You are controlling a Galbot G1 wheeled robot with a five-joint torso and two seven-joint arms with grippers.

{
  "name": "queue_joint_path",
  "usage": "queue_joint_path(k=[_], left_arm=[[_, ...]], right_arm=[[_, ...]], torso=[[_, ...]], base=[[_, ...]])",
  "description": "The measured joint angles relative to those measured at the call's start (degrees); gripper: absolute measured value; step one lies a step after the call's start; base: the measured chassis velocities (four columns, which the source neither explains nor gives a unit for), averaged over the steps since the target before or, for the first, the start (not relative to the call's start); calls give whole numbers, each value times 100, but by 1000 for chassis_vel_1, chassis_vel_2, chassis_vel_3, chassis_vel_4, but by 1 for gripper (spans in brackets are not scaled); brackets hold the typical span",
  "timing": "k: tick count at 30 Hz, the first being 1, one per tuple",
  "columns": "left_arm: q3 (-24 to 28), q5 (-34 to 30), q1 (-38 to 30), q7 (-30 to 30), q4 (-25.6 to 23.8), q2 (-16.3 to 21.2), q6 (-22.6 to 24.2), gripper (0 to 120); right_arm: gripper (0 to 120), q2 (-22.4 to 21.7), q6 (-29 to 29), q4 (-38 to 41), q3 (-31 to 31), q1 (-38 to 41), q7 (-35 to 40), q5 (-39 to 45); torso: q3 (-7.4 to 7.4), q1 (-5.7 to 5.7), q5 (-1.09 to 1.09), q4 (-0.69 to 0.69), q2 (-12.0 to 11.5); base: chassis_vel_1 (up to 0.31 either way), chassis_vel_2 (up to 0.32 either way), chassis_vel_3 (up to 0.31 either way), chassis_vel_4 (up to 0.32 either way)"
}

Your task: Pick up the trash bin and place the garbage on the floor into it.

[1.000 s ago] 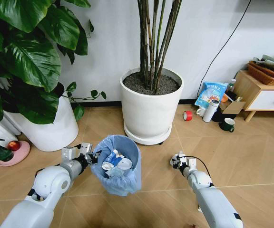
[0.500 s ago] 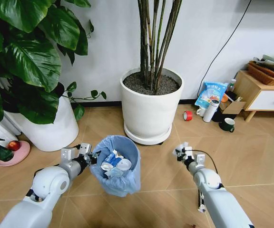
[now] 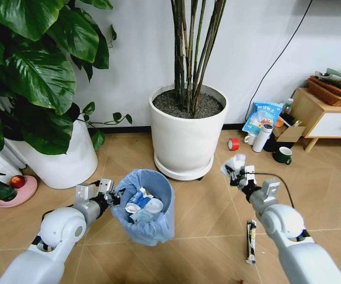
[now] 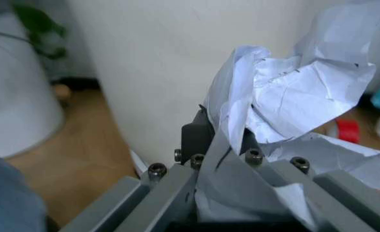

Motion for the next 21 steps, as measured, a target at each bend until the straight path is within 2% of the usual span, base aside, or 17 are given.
queue_joint_path(k=[3,4,6,8,11,16,21], left_arm=[[84,-31,-117,1,59,39,0,0],[84,-31,-117,1,59,39,0,0],[163,-48,-243,0,134,62,0,0],[248,-65,-354,0,204,65,0,0],[345,-84,-464,1,254,57,0,0],[598,-124,-699,-10,371,14,0,0],[685,-149,-821,-15,446,6,0,0]], right_arm=[[0,-408,-233,660,-255,367,54,622],[0,-408,-233,660,-255,367,54,622],[0,-641,-329,945,-487,644,52,1147],[0,-834,-384,1130,-794,938,48,1702],[0,-950,-431,1191,-1157,1225,18,2130],[0,-921,-444,982,-2171,1919,9,2395],[0,-803,-510,784,-2734,2239,30,2373]], torso=[[0,0,-4,2,0],[0,0,-4,2,0],[0,0,1,2,0],[0,0,-3,2,0],[0,1,0,1,0],[0,1,0,1,0],[1,1,-1,2,0]], base=[[0,0,0,0],[0,0,0,0],[0,0,0,0],[0,0,0,0],[0,0,0,0],[0,0,0,0],[0,0,0,0]])
